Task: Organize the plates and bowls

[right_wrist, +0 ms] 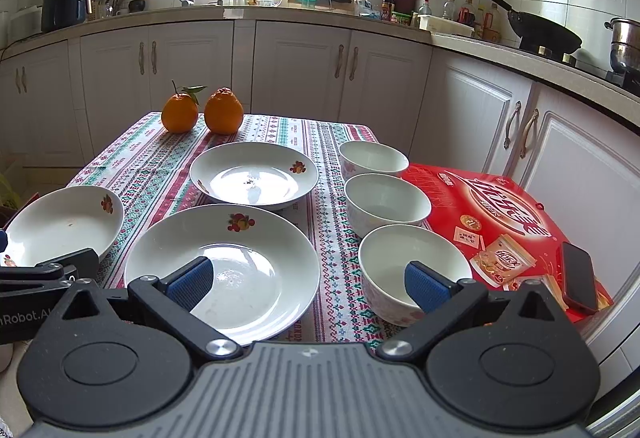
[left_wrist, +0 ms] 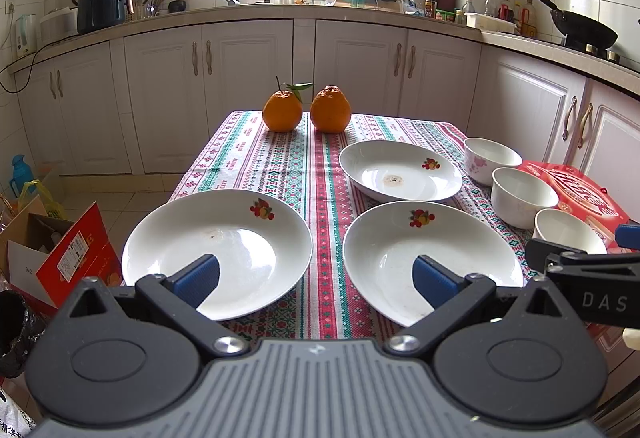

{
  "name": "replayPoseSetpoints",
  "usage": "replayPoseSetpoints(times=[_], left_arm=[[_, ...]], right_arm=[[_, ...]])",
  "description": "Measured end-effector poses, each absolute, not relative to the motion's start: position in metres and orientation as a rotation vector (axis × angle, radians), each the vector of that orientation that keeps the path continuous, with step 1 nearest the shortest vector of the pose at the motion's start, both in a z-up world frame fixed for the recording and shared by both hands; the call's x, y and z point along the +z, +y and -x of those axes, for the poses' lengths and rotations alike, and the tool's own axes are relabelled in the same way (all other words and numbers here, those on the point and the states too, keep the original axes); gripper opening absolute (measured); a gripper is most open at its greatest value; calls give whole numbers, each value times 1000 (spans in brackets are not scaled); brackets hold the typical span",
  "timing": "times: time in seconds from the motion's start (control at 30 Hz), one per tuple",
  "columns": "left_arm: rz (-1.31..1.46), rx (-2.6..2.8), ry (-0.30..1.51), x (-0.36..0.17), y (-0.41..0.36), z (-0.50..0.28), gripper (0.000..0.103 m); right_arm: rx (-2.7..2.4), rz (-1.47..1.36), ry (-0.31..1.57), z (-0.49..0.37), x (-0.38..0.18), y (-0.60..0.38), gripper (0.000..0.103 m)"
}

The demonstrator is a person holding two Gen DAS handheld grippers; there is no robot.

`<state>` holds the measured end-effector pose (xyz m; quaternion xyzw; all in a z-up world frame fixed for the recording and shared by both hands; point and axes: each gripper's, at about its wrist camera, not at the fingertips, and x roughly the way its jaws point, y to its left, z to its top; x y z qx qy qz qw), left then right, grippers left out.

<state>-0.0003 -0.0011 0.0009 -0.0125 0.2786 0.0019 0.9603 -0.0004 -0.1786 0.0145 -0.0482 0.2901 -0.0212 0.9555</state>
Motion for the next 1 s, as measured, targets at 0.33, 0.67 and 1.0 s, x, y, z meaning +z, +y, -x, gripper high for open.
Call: replayPoseSetpoints(times=[0.33,0.67,1.0], left_arm=[[26,3,568,0,-2,-1,102],[27,3,569,0,-2,-1,102],[26,2,567,-1,-3,-1,102]], right_arm=[[-48,98,588,0,15,-179,103],[-53,101,589,0,15,-178,103],[-54,101,588,1,14,-179,103]])
